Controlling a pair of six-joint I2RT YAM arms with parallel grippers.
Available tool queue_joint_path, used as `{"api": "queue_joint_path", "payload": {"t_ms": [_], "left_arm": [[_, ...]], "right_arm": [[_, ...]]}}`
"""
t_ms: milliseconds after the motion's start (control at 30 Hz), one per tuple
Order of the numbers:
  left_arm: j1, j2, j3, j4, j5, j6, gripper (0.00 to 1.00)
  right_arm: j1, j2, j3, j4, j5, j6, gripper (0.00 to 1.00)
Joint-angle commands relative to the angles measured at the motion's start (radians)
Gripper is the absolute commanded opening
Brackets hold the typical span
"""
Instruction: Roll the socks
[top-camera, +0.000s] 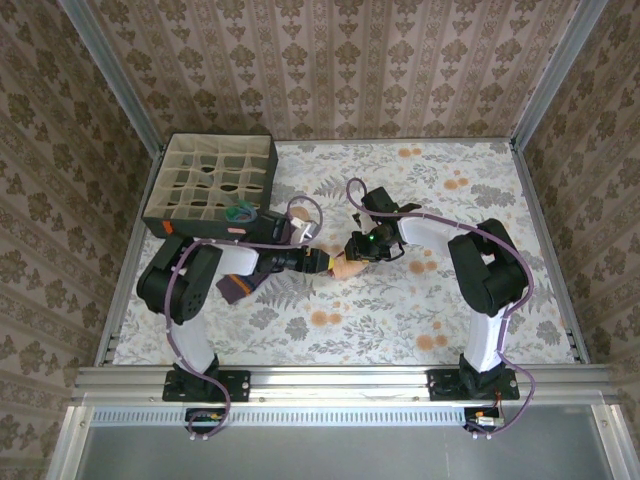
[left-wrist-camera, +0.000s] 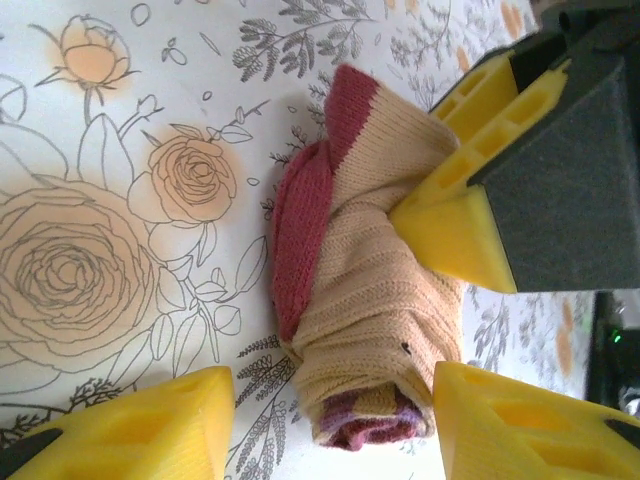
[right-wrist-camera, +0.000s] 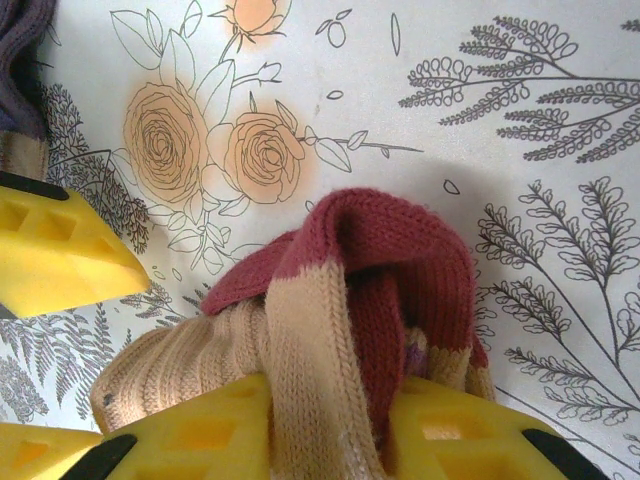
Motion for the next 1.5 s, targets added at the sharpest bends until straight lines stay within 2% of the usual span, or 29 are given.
{"api": "queue_joint_path", "payload": {"t_ms": [0,200,333,533,733,800,933,1067,1233,1467], "left_arm": [[-0.015,0.040,-0.041,0.259,0.015,-0.205,0.54],[-0.064,0.140,-0.051,0.434,0.026,-0.327,0.54],[-0.080,0.182,-0.032,0.455,0.038,-0.354,0.52],[-0.082,0.184,-0.013,0.395,0.073,-0.339,0.25],[-0.077,0.143,-0.015,0.286,0.083,-0.274,0.21],[-0.076,0.129,-0.008,0.245,0.091,-0.250,0.13],[-0.073,0.111,0.020,0.143,0.096,-0.197,0.01],[-0.074,0.115,0.061,0.037,0.094,-0.147,0.00],[-0.070,0.130,0.107,-0.063,0.093,-0.096,0.00],[-0.070,0.137,0.139,-0.107,0.094,-0.064,0.00]], "right_arm": [[0.016,0.096,-0.049,-0.141,0.085,0.017,0.23],[0.025,0.099,-0.041,-0.143,0.077,0.019,0.23],[0.026,0.099,-0.039,-0.146,0.075,0.018,0.23],[0.026,0.093,-0.044,-0.136,0.072,0.026,0.23],[0.025,0.090,-0.044,-0.134,0.069,0.027,0.23],[0.025,0.083,-0.048,-0.130,0.069,0.027,0.24],[0.027,0.017,-0.081,-0.083,0.062,0.024,0.34],[0.026,-0.079,-0.103,-0.055,0.098,-0.022,0.44],[0.027,-0.187,-0.122,-0.069,0.148,-0.099,0.47],[0.032,-0.353,-0.172,-0.075,0.206,-0.195,0.48]]}}
